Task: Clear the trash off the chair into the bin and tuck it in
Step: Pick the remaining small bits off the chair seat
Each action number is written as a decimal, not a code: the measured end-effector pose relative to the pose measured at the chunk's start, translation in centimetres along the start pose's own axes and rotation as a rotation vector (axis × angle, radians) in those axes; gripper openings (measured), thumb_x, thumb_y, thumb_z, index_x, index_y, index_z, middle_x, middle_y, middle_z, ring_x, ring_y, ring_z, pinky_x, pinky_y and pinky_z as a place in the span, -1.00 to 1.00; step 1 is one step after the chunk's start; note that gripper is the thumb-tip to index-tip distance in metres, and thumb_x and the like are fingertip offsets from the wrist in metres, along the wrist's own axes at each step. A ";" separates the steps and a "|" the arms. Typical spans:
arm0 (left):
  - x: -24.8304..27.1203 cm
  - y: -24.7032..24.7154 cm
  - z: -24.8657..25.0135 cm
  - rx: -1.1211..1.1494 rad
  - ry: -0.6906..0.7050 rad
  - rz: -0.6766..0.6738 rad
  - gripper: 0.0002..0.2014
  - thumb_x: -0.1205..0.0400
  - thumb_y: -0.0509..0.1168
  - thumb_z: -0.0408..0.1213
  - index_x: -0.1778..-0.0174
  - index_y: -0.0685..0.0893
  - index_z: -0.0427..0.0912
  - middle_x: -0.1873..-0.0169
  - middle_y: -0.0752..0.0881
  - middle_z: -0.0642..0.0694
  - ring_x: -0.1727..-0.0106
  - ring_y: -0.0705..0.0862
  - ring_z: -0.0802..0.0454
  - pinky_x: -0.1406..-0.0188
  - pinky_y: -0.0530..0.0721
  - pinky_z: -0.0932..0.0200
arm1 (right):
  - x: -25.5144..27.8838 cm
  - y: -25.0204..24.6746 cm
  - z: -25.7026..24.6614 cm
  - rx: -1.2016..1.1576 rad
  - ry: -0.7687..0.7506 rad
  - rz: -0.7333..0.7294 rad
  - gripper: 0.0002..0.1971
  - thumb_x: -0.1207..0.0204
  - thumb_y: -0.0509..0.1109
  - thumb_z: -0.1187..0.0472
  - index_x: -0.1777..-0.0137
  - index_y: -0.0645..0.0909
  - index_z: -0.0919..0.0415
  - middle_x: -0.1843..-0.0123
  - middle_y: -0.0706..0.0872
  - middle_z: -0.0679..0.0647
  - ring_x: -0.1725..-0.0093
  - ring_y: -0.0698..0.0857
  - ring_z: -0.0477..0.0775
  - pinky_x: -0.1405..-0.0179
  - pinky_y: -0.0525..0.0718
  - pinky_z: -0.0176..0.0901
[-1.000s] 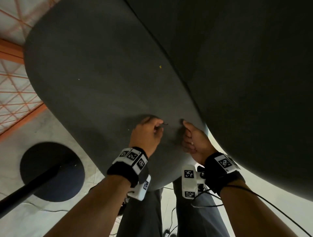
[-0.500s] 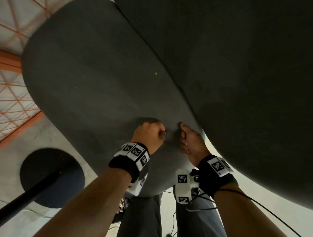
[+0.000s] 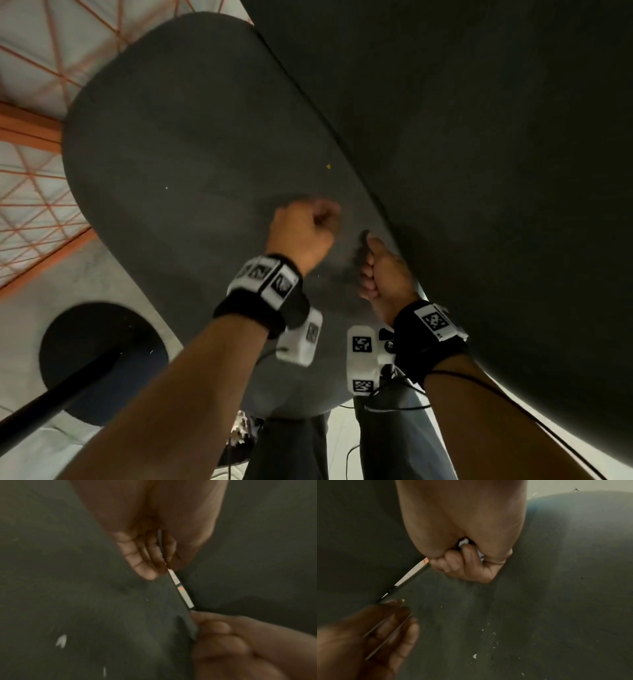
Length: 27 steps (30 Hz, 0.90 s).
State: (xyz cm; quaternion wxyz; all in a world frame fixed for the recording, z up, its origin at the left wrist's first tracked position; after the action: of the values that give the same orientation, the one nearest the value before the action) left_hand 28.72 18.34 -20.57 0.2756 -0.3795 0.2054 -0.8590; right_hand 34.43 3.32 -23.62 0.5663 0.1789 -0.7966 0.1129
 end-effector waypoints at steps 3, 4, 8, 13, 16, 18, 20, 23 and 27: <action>-4.6 -0.9 0.5 -0.122 -0.033 0.105 -0.74 -0.48 0.33 0.00 -0.03 0.74 0.04 0.00 0.82 0.09 -0.16 0.74 0.01 -0.11 0.61 0.17 | -0.2 -0.1 -0.3 0.034 0.022 -0.016 -0.49 -0.63 0.23 -0.18 0.49 0.24 0.00 0.63 0.20 -0.06 0.72 0.15 -0.11 0.75 0.06 -0.42; -5.9 -0.8 0.9 -0.159 -0.035 0.109 -0.76 -0.51 0.36 -0.01 -0.06 0.71 0.04 -0.01 0.80 0.08 -0.17 0.73 -0.02 -0.08 0.60 0.14 | -0.2 -0.1 -0.3 0.045 0.029 -0.022 -0.49 -0.62 0.23 -0.20 0.50 0.23 -0.01 0.63 0.19 -0.06 0.72 0.15 -0.10 0.74 0.05 -0.41; -8.5 -0.1 1.8 -0.288 -0.018 0.090 -0.74 -0.60 0.30 -0.07 -0.16 0.61 -0.04 -0.11 0.75 -0.09 -0.17 0.70 -0.17 -0.10 0.60 0.01 | -0.3 -0.3 -0.4 0.072 0.055 -0.018 -0.47 -0.61 0.23 -0.22 0.51 0.20 -0.01 0.63 0.18 -0.06 0.72 0.14 -0.09 0.72 0.04 -0.39; -8.5 0.6 1.7 -0.470 0.020 0.049 -0.73 -0.69 0.12 -0.12 -0.17 0.63 -0.12 -0.12 0.73 -0.23 -0.14 0.69 -0.32 -0.06 0.64 -0.11 | -0.6 0.0 -0.9 0.073 0.041 -0.010 -0.47 -0.63 0.22 -0.20 0.53 0.23 0.00 0.64 0.20 -0.07 0.72 0.15 -0.09 0.68 0.05 -0.35; -7.1 0.1 1.6 -0.350 -0.001 -0.027 -0.74 -0.64 0.15 -0.15 -0.09 0.69 -0.12 -0.10 0.77 -0.21 -0.18 0.69 -0.29 -0.16 0.66 -0.08 | -0.9 0.5 -1.5 0.086 0.019 0.011 -0.45 -0.63 0.22 -0.18 0.55 0.25 0.03 0.65 0.23 -0.07 0.71 0.16 -0.07 0.63 0.07 -0.31; -4.6 -0.1 1.7 -0.151 0.025 -0.081 -0.77 -0.57 0.19 -0.16 0.03 0.74 -0.07 -0.02 0.81 -0.13 -0.15 0.74 -0.18 -0.18 0.68 -0.01 | -1.4 0.9 -1.6 0.070 0.022 -0.005 -0.46 -0.64 0.21 -0.17 0.54 0.29 0.04 0.66 0.27 -0.07 0.70 0.18 -0.07 0.60 0.09 -0.29; -0.9 0.4 2.0 -0.020 0.073 -0.178 -0.84 -0.55 0.21 -0.20 0.12 0.71 -0.01 0.12 0.82 -0.06 -0.01 0.77 -0.09 -0.07 0.72 0.07 | -2.0 1.6 -1.4 0.030 0.033 -0.037 -0.51 -0.61 0.23 -0.20 0.48 0.43 0.07 0.60 0.40 0.00 0.65 0.33 -0.02 0.54 0.25 -0.29; 4.8 1.7 1.8 -0.011 0.148 -0.216 -0.84 -0.57 0.17 -0.12 0.11 0.65 -0.01 0.14 0.71 -0.02 0.12 0.70 -0.04 0.10 0.68 0.09 | -1.9 2.2 -0.6 -0.002 0.057 -0.097 -0.57 -0.44 0.37 -0.29 0.12 0.71 0.10 0.23 0.63 0.24 0.26 0.62 0.15 0.20 0.56 -0.12; 8.5 3.2 -0.6 -0.032 0.151 -0.214 -0.69 -0.58 0.11 -0.09 -0.01 0.73 -0.07 0.04 0.68 -0.13 0.06 0.68 -0.14 0.05 0.68 0.00 | -0.8 1.7 1.5 0.114 0.126 -0.069 -0.49 -0.55 0.35 -0.15 0.58 0.43 0.06 0.58 0.45 0.00 0.59 0.42 -0.02 0.57 0.35 -0.26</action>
State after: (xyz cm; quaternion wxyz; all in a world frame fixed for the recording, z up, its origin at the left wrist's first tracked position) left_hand 24.50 10.61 -18.17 0.1601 -0.3379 0.1977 -0.9061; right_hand 32.65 4.38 -24.87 0.6077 0.2306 -0.7451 0.1495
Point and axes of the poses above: each hand's wrist, its own x-axis away from the middle knuckle, its own y-axis out of the palm, z = x × y, the point moved 3 cm from there along -x, towards the middle knuckle
